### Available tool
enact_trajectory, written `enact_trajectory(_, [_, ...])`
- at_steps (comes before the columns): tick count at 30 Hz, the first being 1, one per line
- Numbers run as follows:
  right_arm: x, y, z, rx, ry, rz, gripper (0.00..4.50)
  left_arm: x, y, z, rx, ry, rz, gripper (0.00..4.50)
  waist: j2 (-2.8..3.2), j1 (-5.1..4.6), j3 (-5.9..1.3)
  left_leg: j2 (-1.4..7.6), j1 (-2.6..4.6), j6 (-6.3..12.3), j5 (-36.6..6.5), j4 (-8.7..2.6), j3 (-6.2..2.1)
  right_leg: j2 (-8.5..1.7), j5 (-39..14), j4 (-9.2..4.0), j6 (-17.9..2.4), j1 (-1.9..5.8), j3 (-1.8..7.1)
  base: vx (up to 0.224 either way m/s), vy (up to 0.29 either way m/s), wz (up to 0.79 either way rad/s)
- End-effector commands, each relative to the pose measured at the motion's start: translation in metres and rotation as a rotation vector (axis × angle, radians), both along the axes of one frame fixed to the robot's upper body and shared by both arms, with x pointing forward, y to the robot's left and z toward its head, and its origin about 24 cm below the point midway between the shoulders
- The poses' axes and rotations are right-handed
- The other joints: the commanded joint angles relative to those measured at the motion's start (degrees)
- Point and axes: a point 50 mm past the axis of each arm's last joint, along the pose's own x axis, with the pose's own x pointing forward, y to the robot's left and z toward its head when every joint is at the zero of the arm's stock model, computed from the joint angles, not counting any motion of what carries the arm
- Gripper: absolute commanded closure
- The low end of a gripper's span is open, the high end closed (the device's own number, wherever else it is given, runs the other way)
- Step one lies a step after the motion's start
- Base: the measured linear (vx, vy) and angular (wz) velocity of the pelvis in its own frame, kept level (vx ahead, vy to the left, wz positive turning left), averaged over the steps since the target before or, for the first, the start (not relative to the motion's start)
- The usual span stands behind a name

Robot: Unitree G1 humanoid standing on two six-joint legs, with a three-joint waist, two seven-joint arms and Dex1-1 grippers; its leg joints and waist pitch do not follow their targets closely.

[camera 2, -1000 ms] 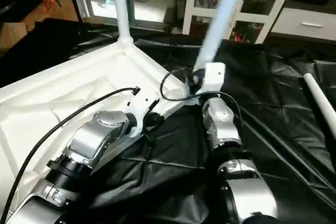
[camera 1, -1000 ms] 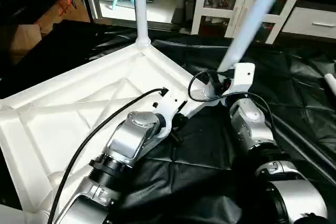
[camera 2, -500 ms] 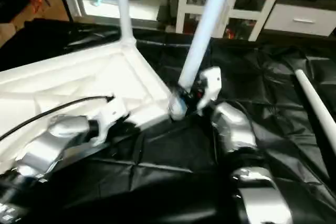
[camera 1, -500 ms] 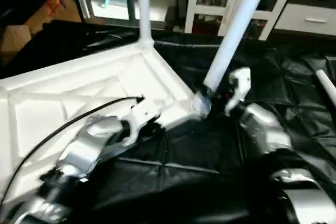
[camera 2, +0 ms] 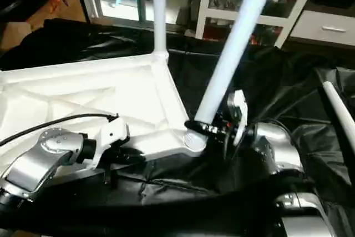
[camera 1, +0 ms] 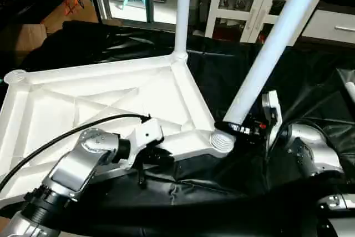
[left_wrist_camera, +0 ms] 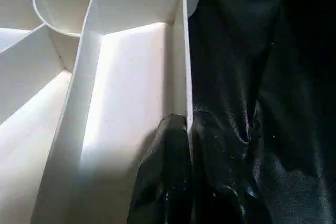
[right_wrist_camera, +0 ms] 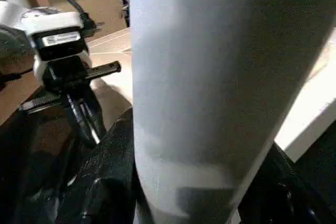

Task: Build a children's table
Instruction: Insert table leg to table base

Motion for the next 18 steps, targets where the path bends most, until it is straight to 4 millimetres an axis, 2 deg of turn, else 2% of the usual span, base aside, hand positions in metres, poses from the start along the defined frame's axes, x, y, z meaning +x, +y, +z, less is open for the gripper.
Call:
enact_trajectory(1, [-0.048,-0.014,-0.072,-0.275,0.292,0.071,2.65,-0.007,-0.010,0.014,-0.102,-0.007,-0.136,4.50,0.54,-0.14,-1.64,4.56,1.00,5.75,-2.37,-3.57,-1.35,-4.18,4.15,-2.85,-18.84,1.29,2.58,0.000,0.000,0.00])
enact_trajectory(5, [-0.050,-0.014,-0.074,-0.308,0.278,0.092,2.65,-0.008,-0.009,0.014,-0.099,-0.002,-0.142,4.50,0.58,-0.35,-1.80,4.49,1.16,4.17,-4.41,-3.79,-1.57,-4.17,2.31,-3.11,-18.53,1.47,2.64,0.000,0.000,0.00])
enact_trajectory(11, [-0.058,-0.015,-0.079,-0.373,0.262,0.155,2.65,-0.008,-0.009,0.013,-0.092,0.005,-0.148,4.50,0.23,-0.51,-2.12,4.36,1.08,4.77,-2.91,-3.56,-1.58,-4.10,6.39,-2.80,-18.61,1.70,2.64,0.000,0.000,0.00])
enact_trajectory(14, [-0.060,-0.015,-0.080,-0.380,0.264,0.170,2.65,-0.008,-0.009,0.012,-0.091,0.006,-0.148,4.50,0.23,-0.46,-2.11,4.40,1.07,5.16,-3.13,-3.59,-1.59,-4.12,6.11,-2.85,-18.39,1.76,2.68,0.000,0.000,0.00])
enact_trajectory(18, [-0.061,-0.014,-0.081,-0.372,0.271,0.175,2.65,-0.009,-0.008,0.011,-0.086,0.012,-0.147,4.50,0.24,-0.48,-2.12,4.48,1.22,4.58,-3.94,-3.68,-1.64,-3.97,5.27,-2.90,-18.30,1.70,2.63,0.000,0.000,0.00])
